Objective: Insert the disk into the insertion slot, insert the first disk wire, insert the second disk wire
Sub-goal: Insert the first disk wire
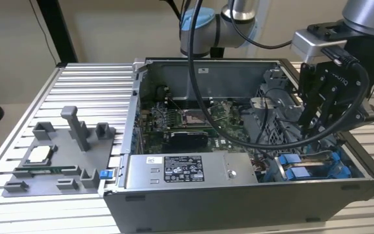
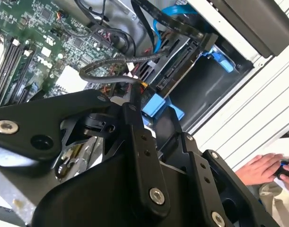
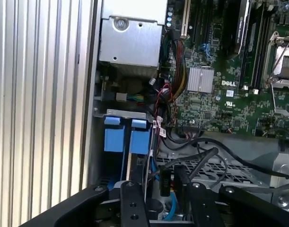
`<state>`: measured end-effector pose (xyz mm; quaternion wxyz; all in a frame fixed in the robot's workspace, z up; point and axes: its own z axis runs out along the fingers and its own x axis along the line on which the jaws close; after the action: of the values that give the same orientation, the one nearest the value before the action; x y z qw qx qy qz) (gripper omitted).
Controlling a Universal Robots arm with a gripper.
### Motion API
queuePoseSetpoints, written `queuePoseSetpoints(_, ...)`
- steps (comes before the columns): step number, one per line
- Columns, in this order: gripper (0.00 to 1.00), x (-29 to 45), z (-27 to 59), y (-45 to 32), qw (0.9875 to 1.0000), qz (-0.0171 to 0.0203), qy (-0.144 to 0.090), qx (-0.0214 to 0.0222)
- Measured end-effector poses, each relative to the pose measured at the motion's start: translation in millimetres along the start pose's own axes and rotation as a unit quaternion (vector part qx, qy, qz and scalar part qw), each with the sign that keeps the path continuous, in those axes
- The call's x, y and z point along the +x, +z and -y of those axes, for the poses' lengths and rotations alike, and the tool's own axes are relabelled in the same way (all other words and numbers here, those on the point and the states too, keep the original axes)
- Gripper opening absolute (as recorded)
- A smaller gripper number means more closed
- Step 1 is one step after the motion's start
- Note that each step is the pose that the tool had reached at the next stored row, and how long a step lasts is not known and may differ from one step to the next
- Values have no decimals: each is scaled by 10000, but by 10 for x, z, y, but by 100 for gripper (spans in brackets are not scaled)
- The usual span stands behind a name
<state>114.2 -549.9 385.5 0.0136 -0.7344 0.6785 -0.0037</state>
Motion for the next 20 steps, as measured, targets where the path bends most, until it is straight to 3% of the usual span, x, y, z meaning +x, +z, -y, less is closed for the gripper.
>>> queuePoseSetpoints(6,100,-5,0,14,10000,12,65,7)
queuePoseSetpoints(10,100,-5,-1,39,9999,102,68,23)
queuePoseSetpoints(13,100,-5,-2,45,9997,216,71,32)
queuePoseSetpoints(15,100,-5,-2,50,9996,272,72,37)
queuePoseSetpoints(17,100,-5,-2,53,9995,292,73,39)
queuePoseSetpoints(20,100,-5,-2,54,9995,292,73,39)
